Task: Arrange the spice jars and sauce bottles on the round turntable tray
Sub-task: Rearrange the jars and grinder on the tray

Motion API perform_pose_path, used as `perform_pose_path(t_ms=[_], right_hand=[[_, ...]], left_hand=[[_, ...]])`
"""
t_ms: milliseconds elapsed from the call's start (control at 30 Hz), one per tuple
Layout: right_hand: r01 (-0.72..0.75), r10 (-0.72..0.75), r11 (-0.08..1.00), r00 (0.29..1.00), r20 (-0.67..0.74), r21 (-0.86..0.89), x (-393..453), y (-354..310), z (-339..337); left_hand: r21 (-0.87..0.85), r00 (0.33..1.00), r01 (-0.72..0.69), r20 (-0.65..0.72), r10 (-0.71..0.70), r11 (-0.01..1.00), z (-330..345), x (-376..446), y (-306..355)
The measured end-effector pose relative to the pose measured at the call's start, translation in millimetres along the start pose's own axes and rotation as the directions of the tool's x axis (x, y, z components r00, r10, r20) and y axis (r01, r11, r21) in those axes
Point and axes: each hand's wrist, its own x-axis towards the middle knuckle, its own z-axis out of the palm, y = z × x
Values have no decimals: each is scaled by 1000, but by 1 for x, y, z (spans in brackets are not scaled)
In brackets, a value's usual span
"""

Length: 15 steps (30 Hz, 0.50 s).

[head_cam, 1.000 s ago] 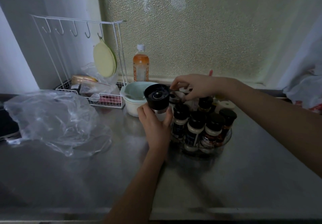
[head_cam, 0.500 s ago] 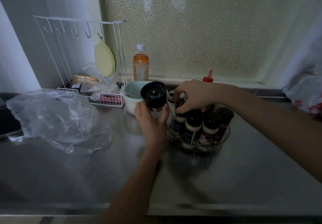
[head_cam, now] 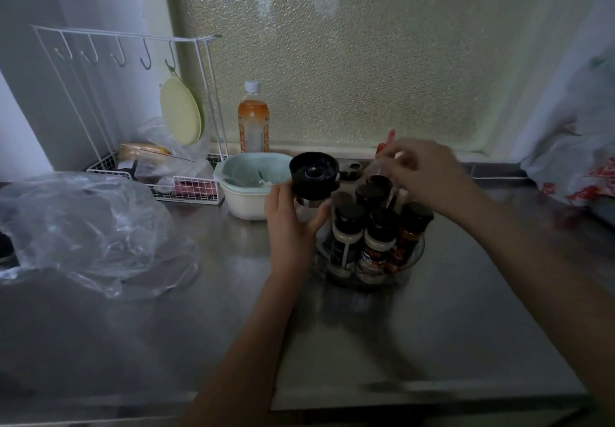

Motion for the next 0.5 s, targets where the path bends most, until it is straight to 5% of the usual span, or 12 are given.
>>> perform_pose_path(t_ms=[100,233,500], right_hand=[[-126,176,978,927,-332,168,-36,45,0],[-317,351,921,927,-130,225,-86,90,35],[-171,176,984,976,-129,47,-112,75,63]], left_hand=[[-66,999,41,1,-41,997,2,2,-1],[-148,991,128,44,-123,981,9,2,-4],[-76,988,128,92,-121,989,13,-4,-10]])
